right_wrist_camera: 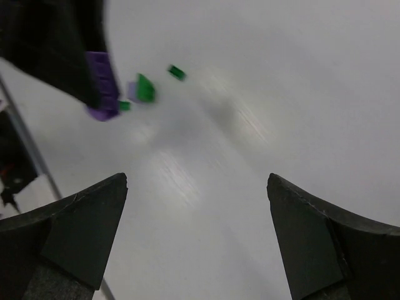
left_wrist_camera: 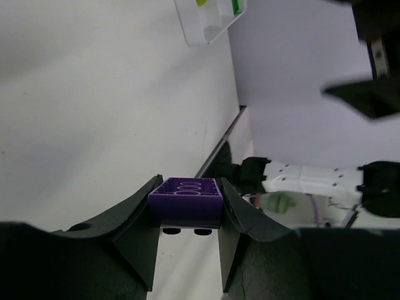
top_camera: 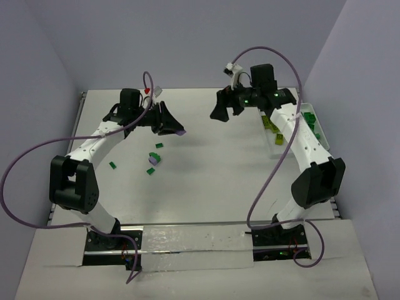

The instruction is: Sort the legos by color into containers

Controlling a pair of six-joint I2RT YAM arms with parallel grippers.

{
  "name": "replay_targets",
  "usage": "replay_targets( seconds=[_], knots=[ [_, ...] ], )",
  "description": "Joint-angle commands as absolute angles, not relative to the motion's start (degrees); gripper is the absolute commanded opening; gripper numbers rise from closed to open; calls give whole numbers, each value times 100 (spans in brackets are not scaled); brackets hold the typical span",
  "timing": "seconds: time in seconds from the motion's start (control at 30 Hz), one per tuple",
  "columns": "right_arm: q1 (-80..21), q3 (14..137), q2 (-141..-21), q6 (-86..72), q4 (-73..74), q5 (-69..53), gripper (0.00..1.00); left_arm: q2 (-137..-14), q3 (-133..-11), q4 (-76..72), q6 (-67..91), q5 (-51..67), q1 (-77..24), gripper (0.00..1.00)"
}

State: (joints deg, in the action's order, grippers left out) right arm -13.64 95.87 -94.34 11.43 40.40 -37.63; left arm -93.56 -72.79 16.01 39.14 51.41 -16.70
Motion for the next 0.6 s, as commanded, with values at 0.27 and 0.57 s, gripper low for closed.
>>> replay_targets(
  seconds=[0.27, 0.57],
  knots=[
    [-3017, 9714, -9562, 141, 2847, -3525, 100, -9067, -6297, -1466, 7679, 6108, -1166, 4],
    [-3365, 10266, -10045, 79, 2909, -3445, 100, -9088, -6064, -2461, 8692, 6275, -1151, 6]
  ],
)
